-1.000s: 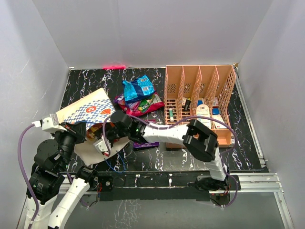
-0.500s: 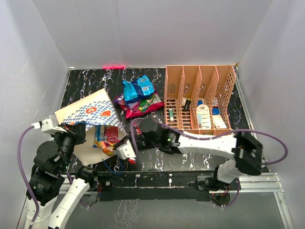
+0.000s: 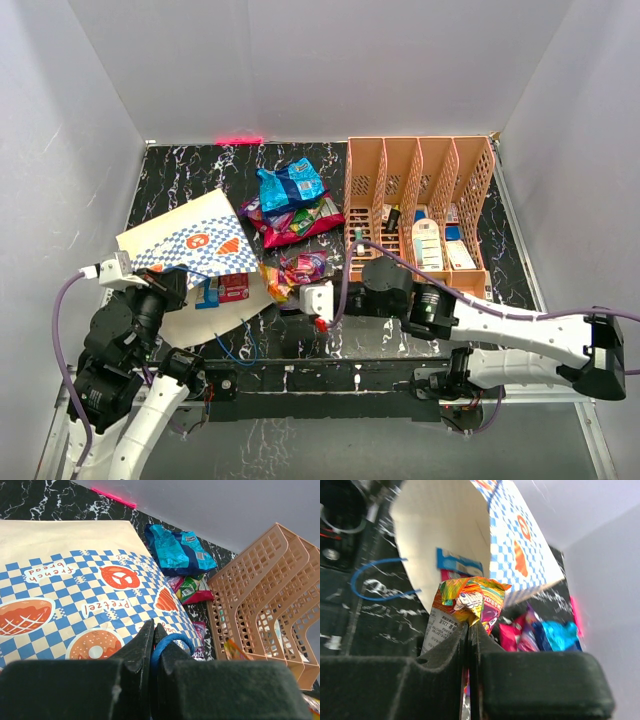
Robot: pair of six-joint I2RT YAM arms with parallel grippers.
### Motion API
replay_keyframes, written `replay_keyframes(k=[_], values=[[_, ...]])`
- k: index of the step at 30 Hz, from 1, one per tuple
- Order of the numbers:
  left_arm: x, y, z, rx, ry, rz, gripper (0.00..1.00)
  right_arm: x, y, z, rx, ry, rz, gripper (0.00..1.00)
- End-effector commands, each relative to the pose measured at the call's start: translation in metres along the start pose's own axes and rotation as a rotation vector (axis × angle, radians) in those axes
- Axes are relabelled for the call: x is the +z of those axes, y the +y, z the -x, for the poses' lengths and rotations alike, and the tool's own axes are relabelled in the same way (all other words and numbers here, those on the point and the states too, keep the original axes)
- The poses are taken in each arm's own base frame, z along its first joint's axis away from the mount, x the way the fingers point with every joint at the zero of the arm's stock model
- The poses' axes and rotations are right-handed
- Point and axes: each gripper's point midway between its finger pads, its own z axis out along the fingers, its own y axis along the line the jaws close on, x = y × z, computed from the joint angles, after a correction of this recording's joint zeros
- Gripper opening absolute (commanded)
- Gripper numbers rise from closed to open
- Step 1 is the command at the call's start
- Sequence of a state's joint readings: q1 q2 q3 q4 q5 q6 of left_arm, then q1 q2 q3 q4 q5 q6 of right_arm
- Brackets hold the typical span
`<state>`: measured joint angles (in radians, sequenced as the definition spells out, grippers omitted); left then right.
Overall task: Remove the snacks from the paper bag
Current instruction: Place the snack at the center of the board.
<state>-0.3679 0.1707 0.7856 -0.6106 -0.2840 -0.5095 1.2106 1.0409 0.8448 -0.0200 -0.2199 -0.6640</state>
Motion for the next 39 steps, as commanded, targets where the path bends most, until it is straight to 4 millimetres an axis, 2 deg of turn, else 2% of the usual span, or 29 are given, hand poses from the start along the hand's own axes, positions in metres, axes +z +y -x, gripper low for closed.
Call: replay_keyframes(k=[1,5,10,13,18,25,29,34,39], values=[[-0.001,-0.003,0.003,0.008,-0.016,-0.023,0.00,0.000,-0.043,-0.024,-0.062,0.120,-0.209,0.07],[-0.002,0.000,0.001,0.014,-0.022,-0.019,0.00,0.017,-0.063,-0.053,-0.158,0.204,-0.214,0.07],[-0.004,-0.002,0.001,0.013,-0.027,-0.034,0.00,0.026,-0.093,-0.088,-0.245,0.289,-0.209,0.07],[-0.003,-0.002,0.000,0.015,-0.021,-0.032,0.00,0.033,-0.095,-0.111,-0.311,0.350,-0.168,0.08],[-0.003,0.000,0.000,0.014,-0.025,-0.027,0.00,0.054,-0.078,-0.138,-0.338,0.371,-0.078,0.07],[-0.003,0.000,-0.001,0.018,-0.022,-0.029,0.00,0.080,-0.030,-0.168,-0.234,0.340,0.060,0.07],[-0.001,-0.002,-0.003,0.021,-0.019,-0.035,0.00,0.086,-0.005,-0.188,-0.172,0.323,0.092,0.07],[0.001,-0.003,-0.005,0.029,-0.004,-0.040,0.00,0.095,0.016,-0.206,-0.083,0.325,0.131,0.07],[-0.001,-0.002,-0.003,0.026,-0.015,-0.042,0.00,0.086,0.031,-0.224,0.010,0.341,0.127,0.07]])
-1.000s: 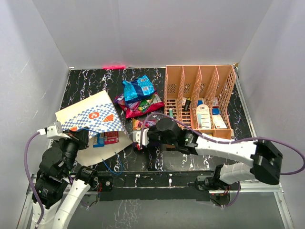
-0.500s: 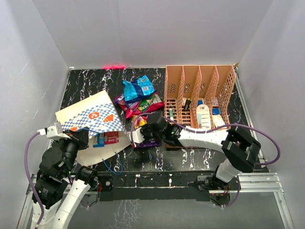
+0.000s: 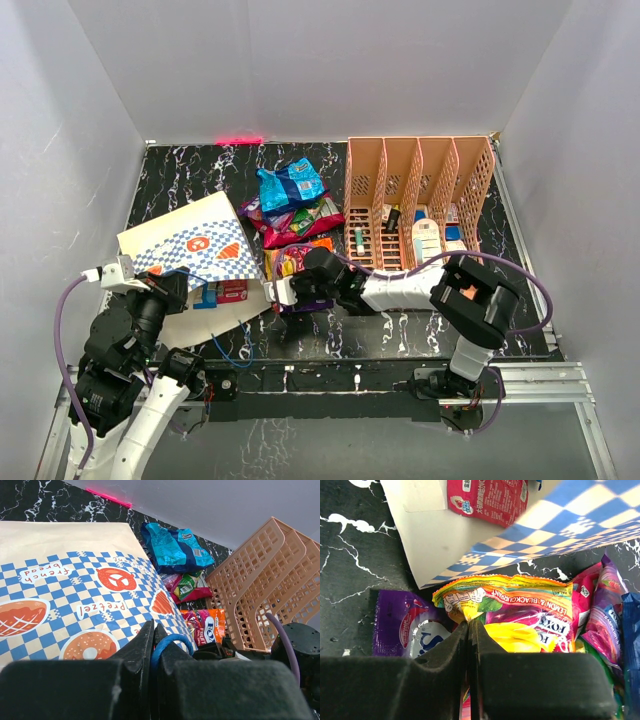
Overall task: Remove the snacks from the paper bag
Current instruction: Place the snack at the center of the board.
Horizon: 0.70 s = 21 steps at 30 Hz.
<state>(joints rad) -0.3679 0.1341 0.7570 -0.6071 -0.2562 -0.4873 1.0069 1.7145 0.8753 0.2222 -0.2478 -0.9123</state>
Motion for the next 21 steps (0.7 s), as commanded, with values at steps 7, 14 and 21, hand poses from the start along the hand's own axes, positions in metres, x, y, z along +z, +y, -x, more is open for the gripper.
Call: replay_keyframes(k=[7,14,21], values=[[0.003,-0.003,0.002,0.011,-0.008,-0.011,0.00,-0.013,-0.012,-0.002,0.115,-0.026,-0.078,0.08],[0.001,-0.002,0.006,-0.001,-0.024,-0.006,0.00,-0.043,-0.027,0.028,0.161,-0.070,-0.077,0.39],[0.006,-0.010,0.011,-0.008,-0.001,-0.013,0.00,-0.074,-0.016,0.056,0.219,-0.138,-0.001,0.56]])
